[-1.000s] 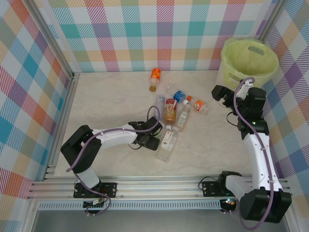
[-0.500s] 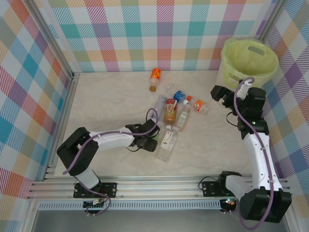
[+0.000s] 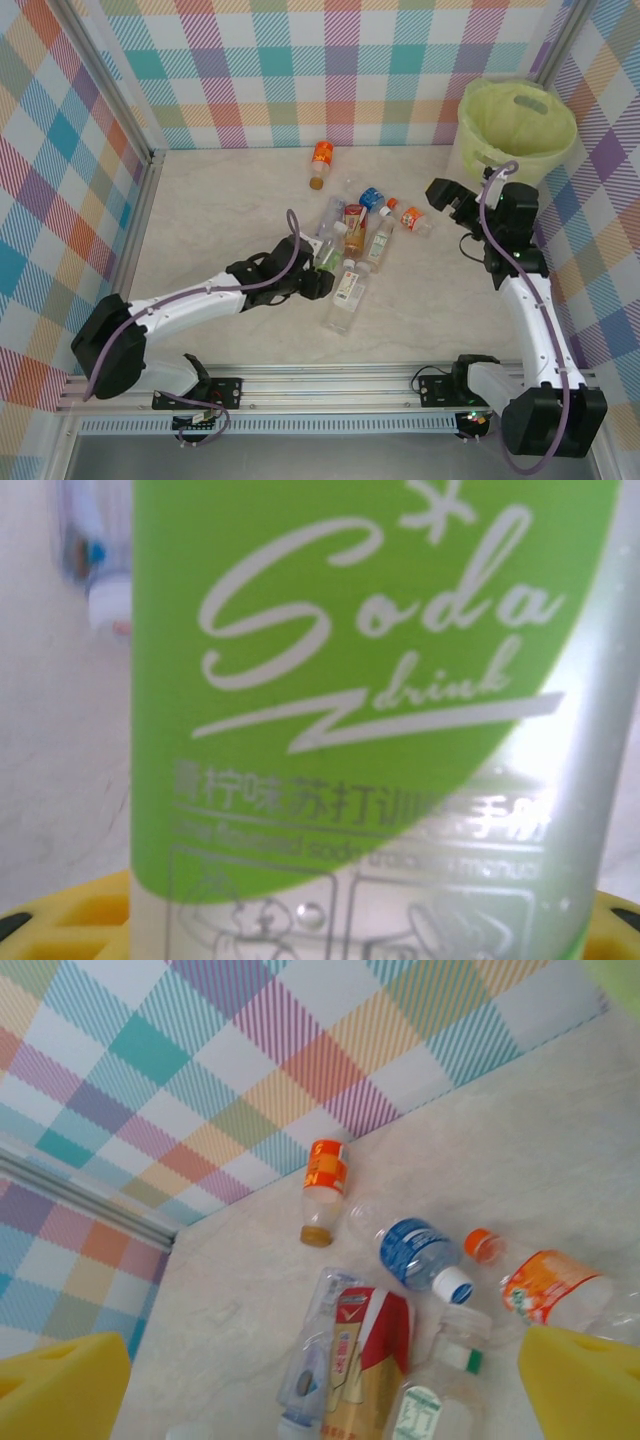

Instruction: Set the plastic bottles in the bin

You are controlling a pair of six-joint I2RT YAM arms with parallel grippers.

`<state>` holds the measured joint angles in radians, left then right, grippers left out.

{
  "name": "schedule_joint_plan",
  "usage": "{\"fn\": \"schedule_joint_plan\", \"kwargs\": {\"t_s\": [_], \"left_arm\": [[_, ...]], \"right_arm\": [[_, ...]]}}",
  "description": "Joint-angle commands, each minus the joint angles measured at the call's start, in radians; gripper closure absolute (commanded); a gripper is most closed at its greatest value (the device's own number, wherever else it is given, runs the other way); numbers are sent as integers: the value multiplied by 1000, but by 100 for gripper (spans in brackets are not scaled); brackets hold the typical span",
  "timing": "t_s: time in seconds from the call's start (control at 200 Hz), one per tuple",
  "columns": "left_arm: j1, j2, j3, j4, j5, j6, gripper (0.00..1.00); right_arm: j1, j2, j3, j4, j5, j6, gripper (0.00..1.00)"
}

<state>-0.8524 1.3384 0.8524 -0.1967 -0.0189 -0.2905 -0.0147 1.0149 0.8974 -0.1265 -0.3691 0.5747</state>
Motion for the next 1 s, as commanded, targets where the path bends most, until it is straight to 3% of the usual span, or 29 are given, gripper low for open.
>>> {"fn": "schedule_joint_plan", "kwargs": {"t_s": [0.0,0.195,0.4,0.68,0.86,0.995], "left_arm": [[25,-56,-29,212,42,-17,60],[40,-28,-34,443,17,-12,60],[44,20,39,471,128,67,60],[47,36,76,420,177,100,61],[51,52,99,369,181,114,60],[50,69,115,349,203,123,60]], "right_arm": [[88,13,-38,84,-45,92,0],[270,78,-28,121,-15,138,0],[359,185,63,184,-131,224,0],[375,242,136,270,-200,246,0],[380,276,179,233,-195,217,0],[398,308,232,140,-153,160,15]]}}
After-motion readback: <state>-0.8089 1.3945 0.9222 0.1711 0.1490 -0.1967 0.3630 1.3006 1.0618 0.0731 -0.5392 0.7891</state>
